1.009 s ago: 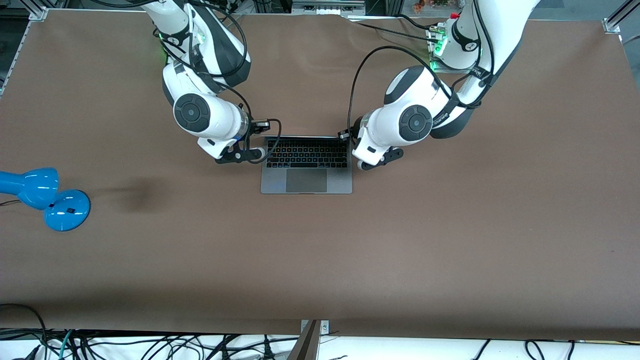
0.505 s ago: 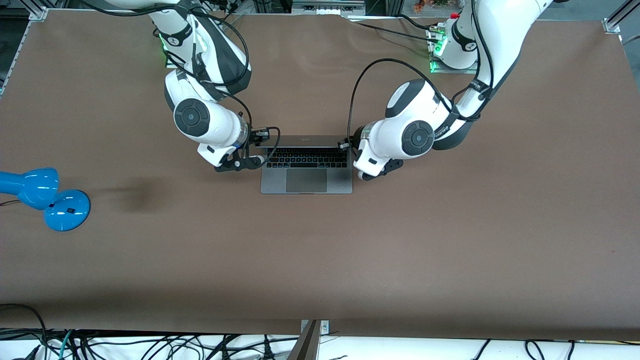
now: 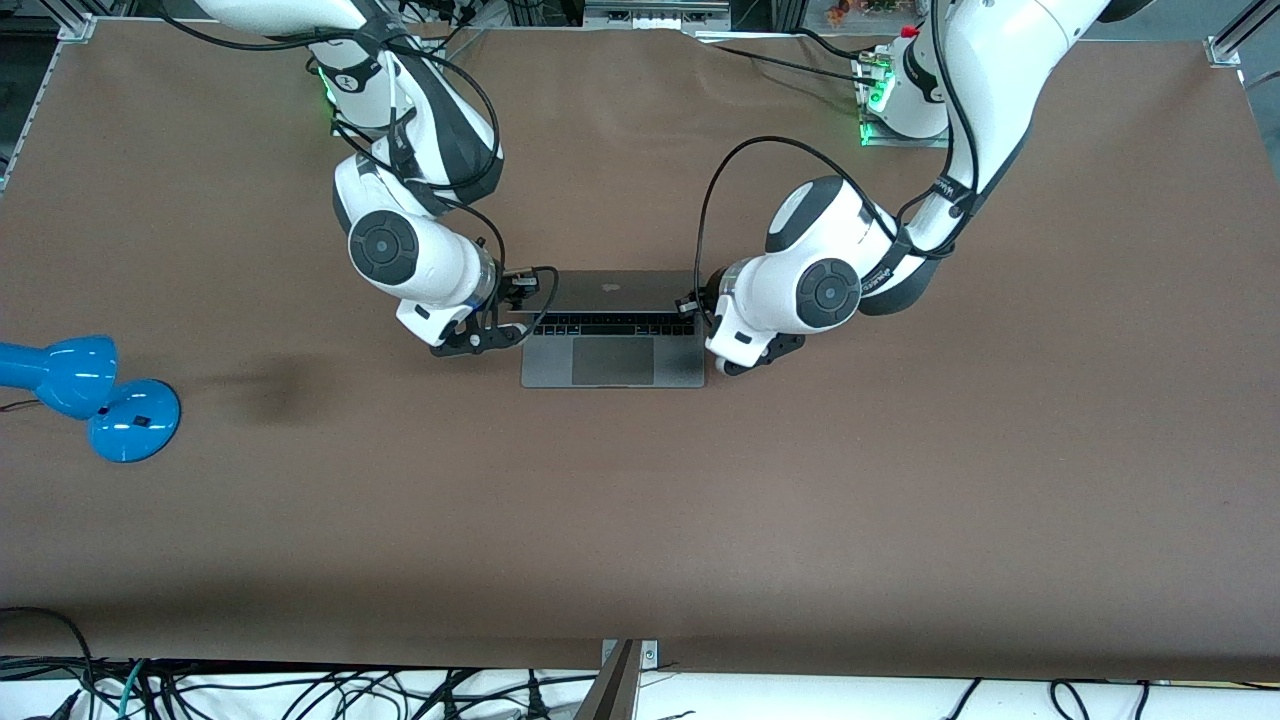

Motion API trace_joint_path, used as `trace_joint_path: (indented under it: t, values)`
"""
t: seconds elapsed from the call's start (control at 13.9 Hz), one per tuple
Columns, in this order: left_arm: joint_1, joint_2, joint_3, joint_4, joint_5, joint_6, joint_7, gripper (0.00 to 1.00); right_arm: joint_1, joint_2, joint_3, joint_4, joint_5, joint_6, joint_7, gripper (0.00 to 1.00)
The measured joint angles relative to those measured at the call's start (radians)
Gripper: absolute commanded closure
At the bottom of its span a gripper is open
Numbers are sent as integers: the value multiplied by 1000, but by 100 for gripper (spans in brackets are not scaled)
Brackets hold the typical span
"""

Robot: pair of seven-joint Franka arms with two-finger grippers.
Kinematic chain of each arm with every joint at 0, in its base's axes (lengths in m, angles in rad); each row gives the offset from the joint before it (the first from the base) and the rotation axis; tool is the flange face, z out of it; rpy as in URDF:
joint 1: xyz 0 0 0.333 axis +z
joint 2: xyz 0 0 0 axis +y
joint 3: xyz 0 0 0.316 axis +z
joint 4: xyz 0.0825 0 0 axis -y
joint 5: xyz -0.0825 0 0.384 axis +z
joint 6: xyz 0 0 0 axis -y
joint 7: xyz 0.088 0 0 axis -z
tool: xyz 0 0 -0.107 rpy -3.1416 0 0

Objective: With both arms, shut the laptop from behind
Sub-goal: 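Push the screen forward with the right gripper while the left gripper pushes, then press the lid down with the right gripper while the left gripper presses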

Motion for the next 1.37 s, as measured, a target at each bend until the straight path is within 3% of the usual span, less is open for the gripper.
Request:
trace_joint_path:
  t: [0.72, 1.37]
  values:
    - [-13, 64, 21, 44, 40, 17, -17, 100, 2, 71, -24, 56, -10, 48, -32, 99]
    - [-82, 106, 91, 64, 47, 71, -18, 100, 4, 173, -25, 129, -50, 127, -37, 99]
